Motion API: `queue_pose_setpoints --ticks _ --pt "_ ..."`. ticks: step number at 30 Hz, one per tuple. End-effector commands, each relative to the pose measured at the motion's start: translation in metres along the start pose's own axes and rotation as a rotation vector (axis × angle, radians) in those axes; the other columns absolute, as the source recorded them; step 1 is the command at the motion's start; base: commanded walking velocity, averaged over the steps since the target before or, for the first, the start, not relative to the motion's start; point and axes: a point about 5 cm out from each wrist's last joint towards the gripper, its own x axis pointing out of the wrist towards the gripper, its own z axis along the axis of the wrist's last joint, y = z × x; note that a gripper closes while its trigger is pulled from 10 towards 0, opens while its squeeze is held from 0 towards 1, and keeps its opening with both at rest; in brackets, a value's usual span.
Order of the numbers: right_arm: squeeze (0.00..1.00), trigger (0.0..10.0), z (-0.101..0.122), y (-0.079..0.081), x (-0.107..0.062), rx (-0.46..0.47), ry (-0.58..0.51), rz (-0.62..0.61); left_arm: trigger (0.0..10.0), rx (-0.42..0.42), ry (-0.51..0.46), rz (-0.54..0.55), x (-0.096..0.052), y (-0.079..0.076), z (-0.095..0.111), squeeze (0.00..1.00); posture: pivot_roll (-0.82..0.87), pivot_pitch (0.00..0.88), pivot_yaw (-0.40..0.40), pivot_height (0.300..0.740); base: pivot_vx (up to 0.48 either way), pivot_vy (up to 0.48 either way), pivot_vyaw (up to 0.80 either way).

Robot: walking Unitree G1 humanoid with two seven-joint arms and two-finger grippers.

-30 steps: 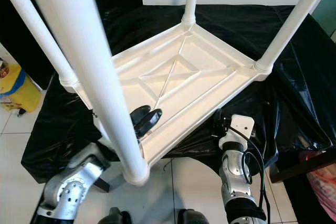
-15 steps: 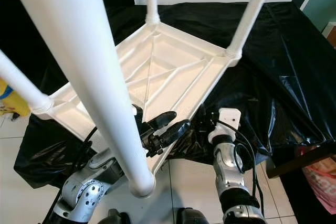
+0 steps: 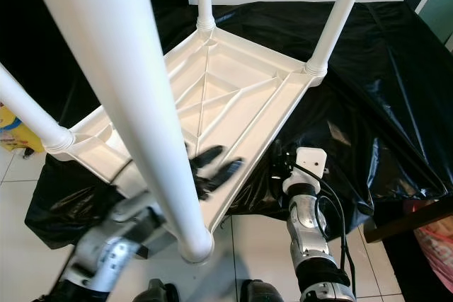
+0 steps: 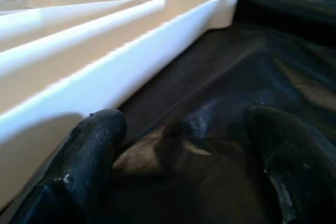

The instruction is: Building children table

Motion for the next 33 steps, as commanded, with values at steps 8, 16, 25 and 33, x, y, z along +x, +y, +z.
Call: queue_pose_setpoints --ticks 8,16,25,33 --pt "0.00 10.0 0.013 0.001 -0.032 0.017 -0.005 0.176 10.0 0.270 0.062 0.084 -0.040 0.057 0.029 0.00 0.00 0.131 -0.018 0.740 0.000 0.000 0.00" --pt "0.00 10.0 0.024 0.002 -0.044 -0.007 -0.009 0.307 10.0 0.447 0.184 0.014 -0.055 0.065 0.027 0.00 0.00 0.126 -0.020 0.740 0.000 0.000 0.00" --pt "0.00 10.0 0.035 0.000 -0.058 -0.049 0.036 0.570 10.0 0.698 0.435 -0.197 -0.069 0.076 0.014 0.00 0.01 0.111 -0.023 0.740 0.000 0.000 0.00" --pt "0.00 10.0 0.037 0.014 -0.066 -0.029 0.072 0.665 10.0 0.815 0.557 -0.311 -0.068 0.087 0.005 0.00 0.00 0.105 -0.016 0.740 0.000 0.000 0.00"
